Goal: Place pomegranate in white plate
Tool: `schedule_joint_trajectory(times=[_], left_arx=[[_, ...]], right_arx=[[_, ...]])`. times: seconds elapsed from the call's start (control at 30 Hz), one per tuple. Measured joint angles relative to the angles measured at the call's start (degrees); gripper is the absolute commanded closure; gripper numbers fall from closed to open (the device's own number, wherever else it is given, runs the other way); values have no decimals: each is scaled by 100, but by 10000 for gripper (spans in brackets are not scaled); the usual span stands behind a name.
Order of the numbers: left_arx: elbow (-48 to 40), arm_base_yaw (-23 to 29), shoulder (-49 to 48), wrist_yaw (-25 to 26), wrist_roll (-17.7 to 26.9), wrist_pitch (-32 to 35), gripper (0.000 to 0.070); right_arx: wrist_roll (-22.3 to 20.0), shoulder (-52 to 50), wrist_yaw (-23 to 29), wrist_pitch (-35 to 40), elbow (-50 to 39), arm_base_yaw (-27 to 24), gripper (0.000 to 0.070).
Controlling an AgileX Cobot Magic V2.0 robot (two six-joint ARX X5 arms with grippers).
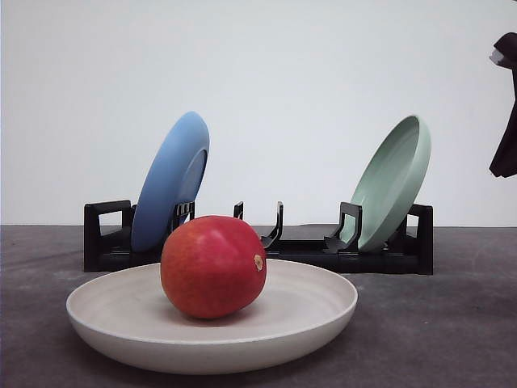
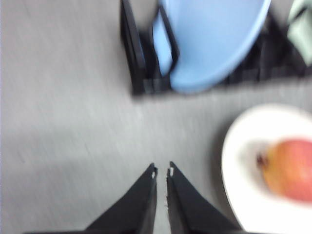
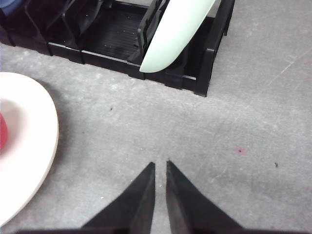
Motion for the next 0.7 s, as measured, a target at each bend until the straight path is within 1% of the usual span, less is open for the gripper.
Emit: schedule_joint_trajectory(times=[0.2, 0.3, 0.5, 0.7], left_arx=[[-1086, 500, -1079, 0, 221, 1025, 684], [-1636, 729, -1756, 0, 256, 1400, 684], [-2513, 832, -2805, -2, 266, 1461, 684], [-3022, 840, -3546, -39, 279, 1510, 684]], right_arx=[[0, 0, 0, 0, 0, 0, 666], [0, 0, 0, 0, 0, 0, 666], [0, 0, 0, 0, 0, 0, 666], [0, 0, 0, 0, 0, 0, 666]])
